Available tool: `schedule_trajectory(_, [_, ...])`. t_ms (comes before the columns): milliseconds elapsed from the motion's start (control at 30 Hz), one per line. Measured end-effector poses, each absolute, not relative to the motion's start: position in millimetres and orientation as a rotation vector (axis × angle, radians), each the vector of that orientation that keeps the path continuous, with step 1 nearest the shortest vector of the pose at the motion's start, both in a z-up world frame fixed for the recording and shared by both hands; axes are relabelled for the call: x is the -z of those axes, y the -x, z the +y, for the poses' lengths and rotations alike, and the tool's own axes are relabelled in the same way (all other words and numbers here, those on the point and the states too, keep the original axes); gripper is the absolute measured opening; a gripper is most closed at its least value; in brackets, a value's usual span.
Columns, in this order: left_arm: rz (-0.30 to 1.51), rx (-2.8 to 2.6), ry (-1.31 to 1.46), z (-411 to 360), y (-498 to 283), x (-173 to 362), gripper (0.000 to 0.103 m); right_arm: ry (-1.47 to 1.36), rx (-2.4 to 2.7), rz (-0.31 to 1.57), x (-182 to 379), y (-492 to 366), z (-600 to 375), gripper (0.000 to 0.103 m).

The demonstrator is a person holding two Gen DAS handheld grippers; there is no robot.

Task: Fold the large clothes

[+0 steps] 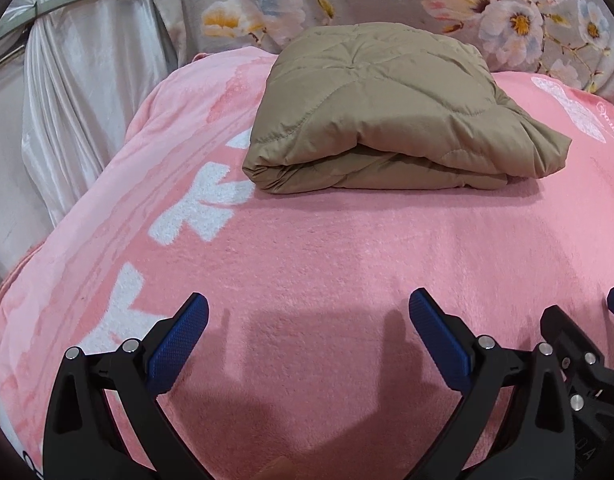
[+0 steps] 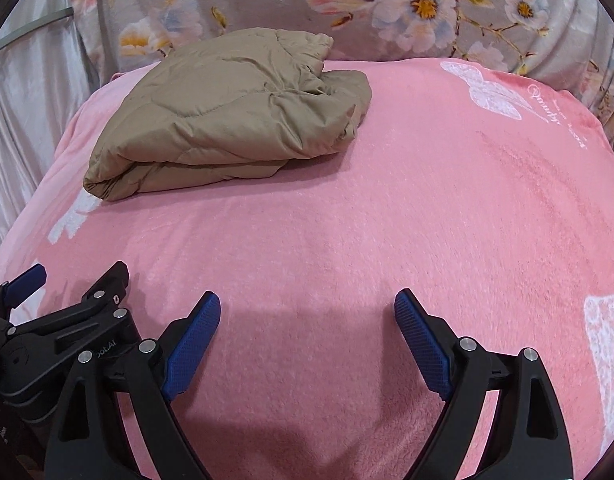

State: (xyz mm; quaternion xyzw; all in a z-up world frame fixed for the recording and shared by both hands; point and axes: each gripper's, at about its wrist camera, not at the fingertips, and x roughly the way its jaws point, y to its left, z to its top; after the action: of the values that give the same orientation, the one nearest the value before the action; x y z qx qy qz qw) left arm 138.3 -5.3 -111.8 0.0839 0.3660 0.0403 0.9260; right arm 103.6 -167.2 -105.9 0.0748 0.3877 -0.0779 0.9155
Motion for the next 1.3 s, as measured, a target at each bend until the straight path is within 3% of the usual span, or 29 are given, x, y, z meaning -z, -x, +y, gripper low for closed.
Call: schedule_trajectory(1300, [0.716,-0.107,-0.158,-0.9,-132.4,107.3,0.098,-0.1,0.186,0.759,97.9,-97.6,-159.5,0.087])
